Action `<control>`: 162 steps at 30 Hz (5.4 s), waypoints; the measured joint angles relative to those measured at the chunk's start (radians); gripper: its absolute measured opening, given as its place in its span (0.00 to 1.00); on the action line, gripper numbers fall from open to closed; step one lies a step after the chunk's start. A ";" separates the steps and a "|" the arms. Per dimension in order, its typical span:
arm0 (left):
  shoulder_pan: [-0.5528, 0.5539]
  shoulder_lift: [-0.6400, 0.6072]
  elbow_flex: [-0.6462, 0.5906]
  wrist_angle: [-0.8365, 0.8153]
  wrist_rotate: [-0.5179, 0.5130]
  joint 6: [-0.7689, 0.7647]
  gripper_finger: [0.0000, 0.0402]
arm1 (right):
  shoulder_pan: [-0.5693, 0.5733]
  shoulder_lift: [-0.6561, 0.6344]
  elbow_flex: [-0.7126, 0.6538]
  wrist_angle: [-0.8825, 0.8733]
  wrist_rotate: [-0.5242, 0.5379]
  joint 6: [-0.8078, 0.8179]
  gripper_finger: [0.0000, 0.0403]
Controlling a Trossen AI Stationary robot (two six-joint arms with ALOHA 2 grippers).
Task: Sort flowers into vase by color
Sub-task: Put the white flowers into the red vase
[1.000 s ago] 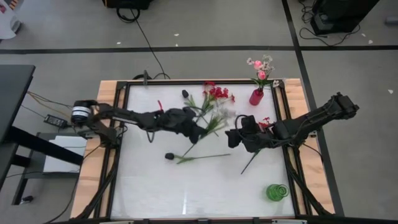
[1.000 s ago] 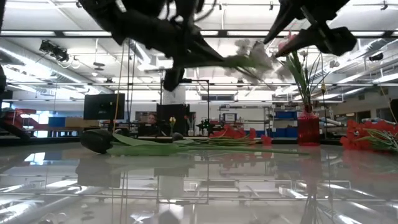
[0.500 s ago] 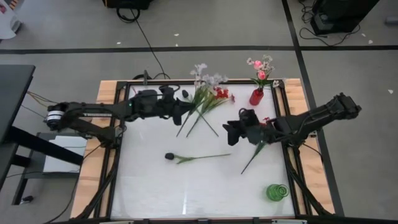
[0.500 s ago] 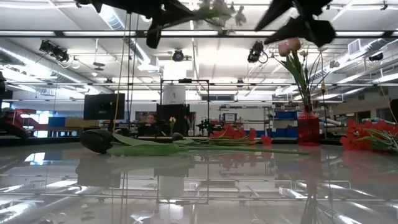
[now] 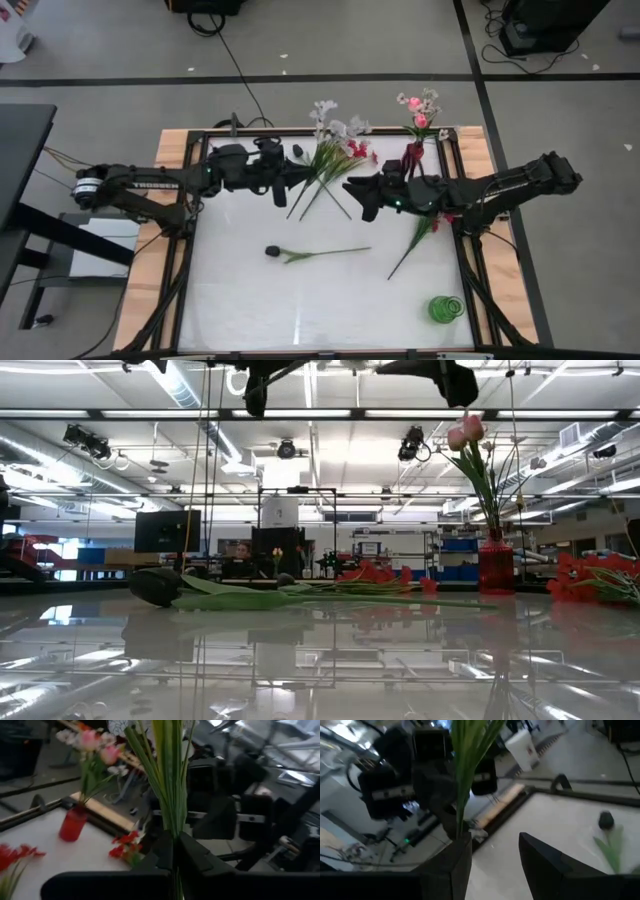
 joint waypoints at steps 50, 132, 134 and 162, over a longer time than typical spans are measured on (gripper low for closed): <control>-0.083 -0.001 0.000 -0.001 0.017 0.266 0.49 | -0.039 0.063 0.000 0.124 -0.131 -0.341 0.03; -0.083 -0.229 0.000 -0.085 0.017 0.410 0.57 | -0.478 -0.676 -0.426 -0.148 0.201 -1.013 0.03; -0.083 -0.229 0.000 -0.085 0.017 0.410 0.57 | -0.499 -0.669 -0.426 -0.151 0.183 -0.988 0.03; -0.083 -0.229 0.000 -0.084 0.017 0.410 0.57 | -0.653 -0.584 -0.393 -0.280 0.217 -0.664 0.03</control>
